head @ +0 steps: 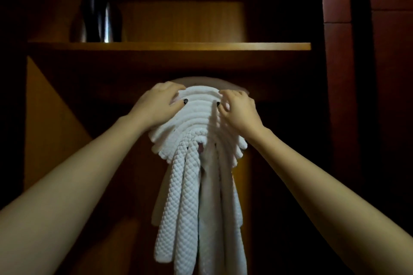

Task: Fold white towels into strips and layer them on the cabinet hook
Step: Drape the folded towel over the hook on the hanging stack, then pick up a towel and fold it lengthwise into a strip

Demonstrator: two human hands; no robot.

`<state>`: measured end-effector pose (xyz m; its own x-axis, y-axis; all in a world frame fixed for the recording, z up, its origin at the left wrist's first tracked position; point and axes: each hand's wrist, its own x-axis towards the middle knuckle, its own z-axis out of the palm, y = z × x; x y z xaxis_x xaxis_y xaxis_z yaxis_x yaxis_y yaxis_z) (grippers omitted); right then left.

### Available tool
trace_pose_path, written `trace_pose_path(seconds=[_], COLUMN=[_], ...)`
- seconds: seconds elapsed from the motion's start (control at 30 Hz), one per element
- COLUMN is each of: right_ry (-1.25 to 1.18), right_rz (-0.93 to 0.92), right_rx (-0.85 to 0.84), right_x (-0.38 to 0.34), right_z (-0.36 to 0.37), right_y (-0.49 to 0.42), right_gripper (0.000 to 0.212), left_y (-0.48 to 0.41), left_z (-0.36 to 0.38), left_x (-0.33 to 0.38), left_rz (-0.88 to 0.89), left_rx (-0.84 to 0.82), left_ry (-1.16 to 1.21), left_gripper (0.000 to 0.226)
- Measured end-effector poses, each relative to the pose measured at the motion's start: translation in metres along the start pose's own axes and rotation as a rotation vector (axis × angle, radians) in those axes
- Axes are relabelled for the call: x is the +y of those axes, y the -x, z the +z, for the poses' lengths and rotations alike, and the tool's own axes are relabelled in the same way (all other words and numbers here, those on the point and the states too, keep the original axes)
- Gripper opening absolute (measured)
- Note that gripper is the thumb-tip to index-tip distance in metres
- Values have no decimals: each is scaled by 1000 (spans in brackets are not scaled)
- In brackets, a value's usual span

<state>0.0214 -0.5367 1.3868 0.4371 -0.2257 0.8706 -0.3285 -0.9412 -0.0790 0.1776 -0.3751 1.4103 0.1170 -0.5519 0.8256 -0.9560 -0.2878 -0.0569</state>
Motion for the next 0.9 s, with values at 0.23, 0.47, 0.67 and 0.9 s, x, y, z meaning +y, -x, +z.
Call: trace_pose_path(seconds=[0.23,0.47,0.67,0.9], right_ry=[-190,-344,-518,-551], right_rz=[-113,-225,-315,-390], right_rx=[-49,-288,-502,-881], right_x=[-94,-198,-337,-529], right_z=[50,116,171,231], right_y=[87,183,300,437], right_gripper=[44,50,46,56], left_y=[137,319,529,725], left_z=[-10,-63,-120,-199], left_x=[-17,-72,-120,-189], left_rz=[-100,-136,-319,-588], left_rx=[-8,-172,-328,-686], left_ry=[-188,-383,-469,-530], left_gripper=[48,48,49,56])
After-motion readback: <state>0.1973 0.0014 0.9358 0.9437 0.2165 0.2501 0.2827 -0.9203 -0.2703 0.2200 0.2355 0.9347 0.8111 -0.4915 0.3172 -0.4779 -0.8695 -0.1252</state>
